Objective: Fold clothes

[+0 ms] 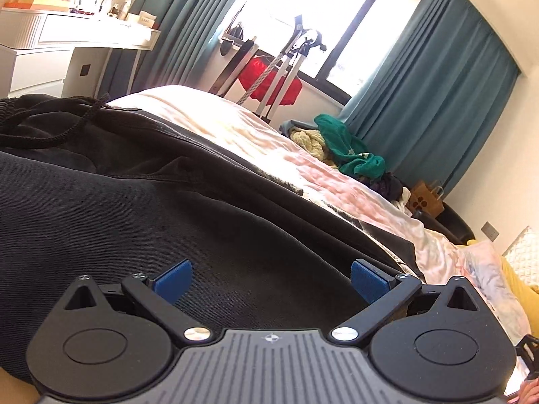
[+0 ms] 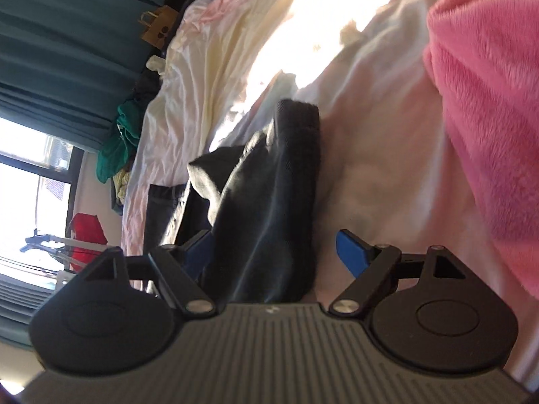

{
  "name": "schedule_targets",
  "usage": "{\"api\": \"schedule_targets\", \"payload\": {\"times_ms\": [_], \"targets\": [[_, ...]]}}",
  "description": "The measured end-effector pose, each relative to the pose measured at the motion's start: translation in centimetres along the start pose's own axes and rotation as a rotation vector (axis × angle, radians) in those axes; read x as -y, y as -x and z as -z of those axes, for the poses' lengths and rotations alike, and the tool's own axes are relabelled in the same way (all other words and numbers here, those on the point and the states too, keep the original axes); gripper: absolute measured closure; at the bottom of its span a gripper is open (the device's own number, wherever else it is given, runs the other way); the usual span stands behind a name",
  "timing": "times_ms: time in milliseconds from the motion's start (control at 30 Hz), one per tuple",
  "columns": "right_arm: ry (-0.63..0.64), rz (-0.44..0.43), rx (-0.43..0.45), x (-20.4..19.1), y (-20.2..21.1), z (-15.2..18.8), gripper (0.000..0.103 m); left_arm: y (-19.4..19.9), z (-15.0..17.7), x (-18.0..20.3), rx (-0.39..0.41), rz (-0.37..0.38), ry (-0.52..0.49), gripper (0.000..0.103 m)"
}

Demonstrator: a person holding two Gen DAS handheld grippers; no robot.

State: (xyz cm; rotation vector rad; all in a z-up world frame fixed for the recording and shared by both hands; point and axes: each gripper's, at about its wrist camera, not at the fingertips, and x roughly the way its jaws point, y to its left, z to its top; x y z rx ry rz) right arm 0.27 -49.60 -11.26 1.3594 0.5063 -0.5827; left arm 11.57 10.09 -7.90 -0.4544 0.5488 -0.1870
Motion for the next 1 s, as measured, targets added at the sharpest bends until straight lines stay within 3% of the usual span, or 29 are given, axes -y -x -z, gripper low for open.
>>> {"api": "schedule_targets", "payload": {"times_ms": [100, 167, 233, 333, 433, 533, 633, 900, 1000], "targets": [[-0.039, -0.048, -0.028, 0.9, -1.9, -0.3, 0.022, 2.2, -0.3, -1.4, 0.008, -0.016, 0.071, 0.001], [-0.025, -0.060, -0.040, 0.9, -3.3, -0.9, 0.032, 3.9, -0.5, -2.5, 0.016, -0.024, 0.130, 0.001], [-0.023, -0.058, -0.034, 0.7, -4.0, -1.4, 0.063, 5.7, -0.8, -3.7, 0.026, -0.034, 0.188, 0.001], [0.040, -0.053, 0.011, -0.1, -3.8, -1.9, 0.092, 10.0, -2.2, -6.0, 0.147, -0.148, 0.272, 0.001], [0.125, -0.121, 0.089, -1.5, -2.6, -2.0, 0.095, 14.4, -3.6, -8.2, 0.289, -0.298, 0.329, 0.000], [0.235, -0.192, 0.173, -3.3, -1.1, -1.9, 0.095, 15.6, -3.7, -10.3, 0.249, -0.298, 0.403, 0.000], [0.335, -0.209, 0.234, -5.1, -0.5, -1.2, 0.095, 16.8, -3.8, -12.5, 0.209, -0.298, 0.477, 0.000], [0.290, -0.136, 0.189, -4.8, -1.5, -1.7, 0.095, 19.8, -4.0, -18.1, 0.100, -0.292, 0.673, 0.001], [0.274, -0.136, 0.179, -4.4, -1.6, -1.8, 0.095, 16.8, -3.4, -19.4, 0.004, -0.247, 0.785, 0.001]]}}
